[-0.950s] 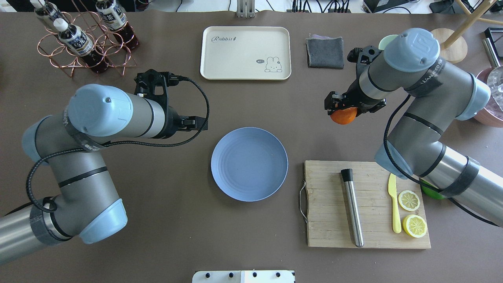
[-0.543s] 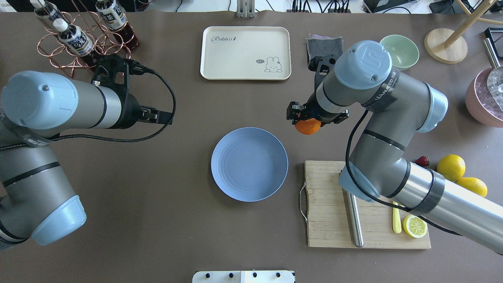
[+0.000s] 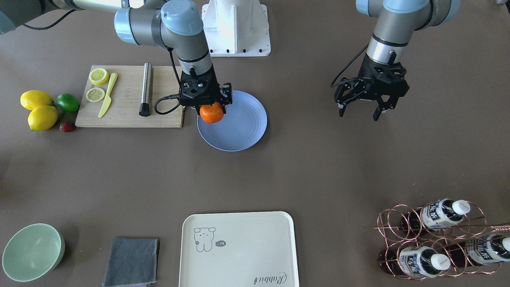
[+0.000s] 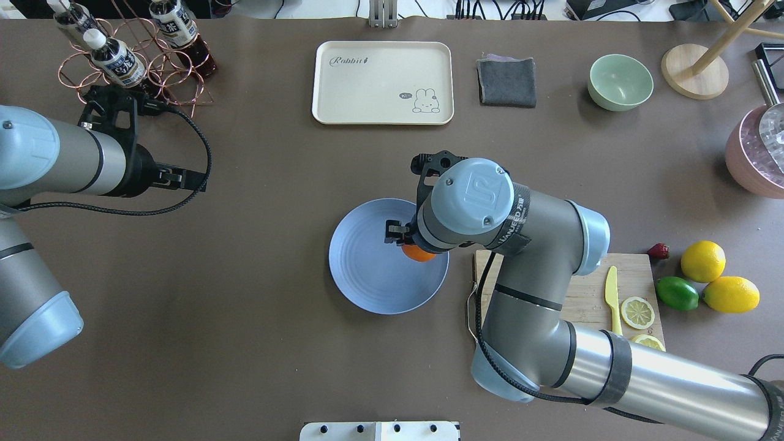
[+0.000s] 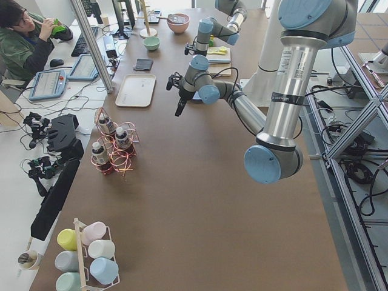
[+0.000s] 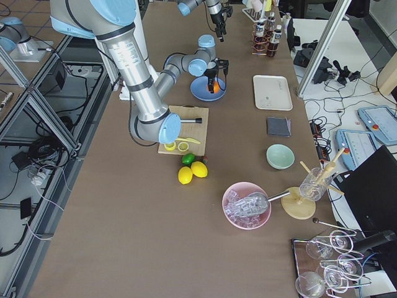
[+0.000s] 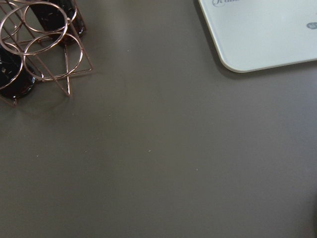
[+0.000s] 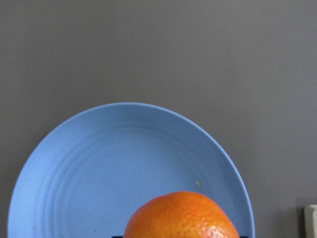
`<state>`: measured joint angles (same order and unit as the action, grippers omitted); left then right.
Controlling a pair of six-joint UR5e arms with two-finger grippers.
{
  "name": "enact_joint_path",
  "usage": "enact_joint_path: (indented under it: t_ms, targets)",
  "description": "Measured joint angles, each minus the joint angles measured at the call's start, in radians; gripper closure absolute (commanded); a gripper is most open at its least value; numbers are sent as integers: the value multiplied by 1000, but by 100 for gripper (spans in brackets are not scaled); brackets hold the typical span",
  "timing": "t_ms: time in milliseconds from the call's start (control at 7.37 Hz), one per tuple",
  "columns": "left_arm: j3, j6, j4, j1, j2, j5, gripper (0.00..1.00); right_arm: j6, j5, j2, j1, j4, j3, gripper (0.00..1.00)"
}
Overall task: Pick orange to plate
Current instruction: 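Carry the orange with the right gripper over the blue plate while the left arm withdraws, then lower the orange onto the blue plate and open the right gripper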
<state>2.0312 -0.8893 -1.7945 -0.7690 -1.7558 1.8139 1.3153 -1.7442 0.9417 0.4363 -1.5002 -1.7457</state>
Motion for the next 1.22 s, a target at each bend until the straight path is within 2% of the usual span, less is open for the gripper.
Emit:
enact_joint_path:
  t_ms: [271,407,543,679,950,1221]
  targets:
    - [-3,110,1,-99,71,113,2,10,34,-44,-40,8,75,100]
    - [-5,160,1,-133,97,134,2,18,40,-63,-47,13,111,100]
    - [-7,196,0,-157,116,142,2,28,44,-80,-52,15,135,28]
    - [-11,221,-1,-175,128,152,2,50,45,-96,-55,15,153,0]
    - [-16,246,-3,-200,141,191,2,102,51,-117,-57,13,181,0]
    - [-17,251,-3,-211,144,206,2,109,40,-109,-34,-11,139,0]
